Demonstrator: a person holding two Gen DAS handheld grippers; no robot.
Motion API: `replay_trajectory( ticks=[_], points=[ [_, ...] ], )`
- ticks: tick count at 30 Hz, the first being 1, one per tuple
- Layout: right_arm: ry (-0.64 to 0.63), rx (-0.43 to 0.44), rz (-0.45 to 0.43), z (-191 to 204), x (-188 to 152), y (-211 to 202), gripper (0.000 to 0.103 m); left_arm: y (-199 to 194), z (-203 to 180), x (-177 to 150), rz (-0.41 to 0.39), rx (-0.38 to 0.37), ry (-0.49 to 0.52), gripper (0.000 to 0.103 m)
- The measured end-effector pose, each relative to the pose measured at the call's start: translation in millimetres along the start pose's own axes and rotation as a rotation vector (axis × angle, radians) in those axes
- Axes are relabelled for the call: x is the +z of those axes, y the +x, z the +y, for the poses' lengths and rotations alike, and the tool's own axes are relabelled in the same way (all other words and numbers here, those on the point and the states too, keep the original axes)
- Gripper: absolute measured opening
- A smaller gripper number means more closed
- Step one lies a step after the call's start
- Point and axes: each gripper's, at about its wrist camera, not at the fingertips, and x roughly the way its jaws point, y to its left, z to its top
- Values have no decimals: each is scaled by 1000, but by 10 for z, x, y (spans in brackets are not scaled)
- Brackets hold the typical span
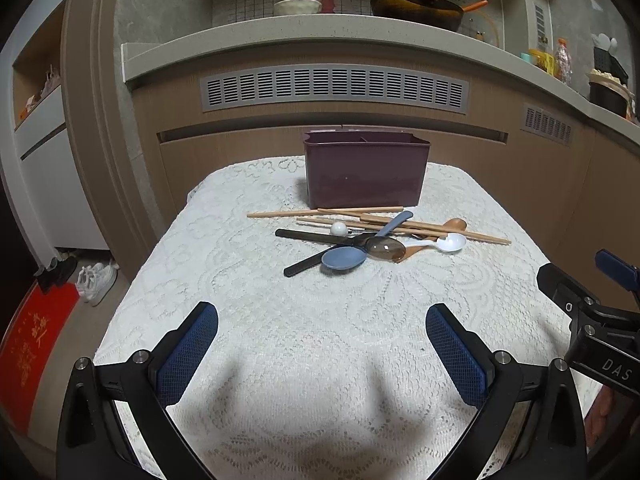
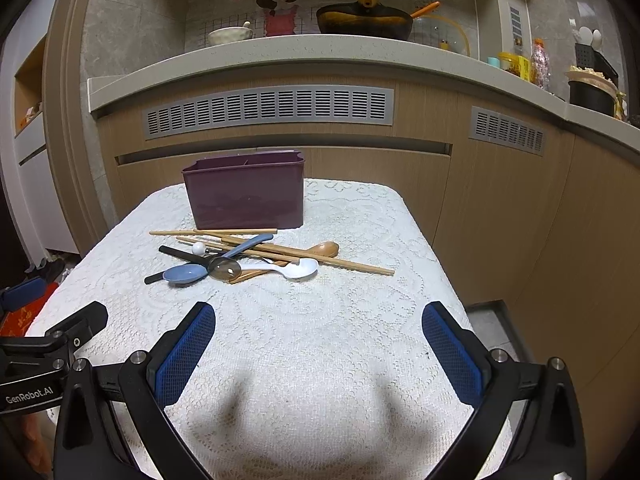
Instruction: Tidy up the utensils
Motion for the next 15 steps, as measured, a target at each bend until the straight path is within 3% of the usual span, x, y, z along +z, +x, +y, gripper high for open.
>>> replay_trajectory(
  ticks=[15],
  points=[
    [-11, 11, 8, 23, -5, 21, 103, 7, 18, 0, -4, 1, -18, 103]
  ],
)
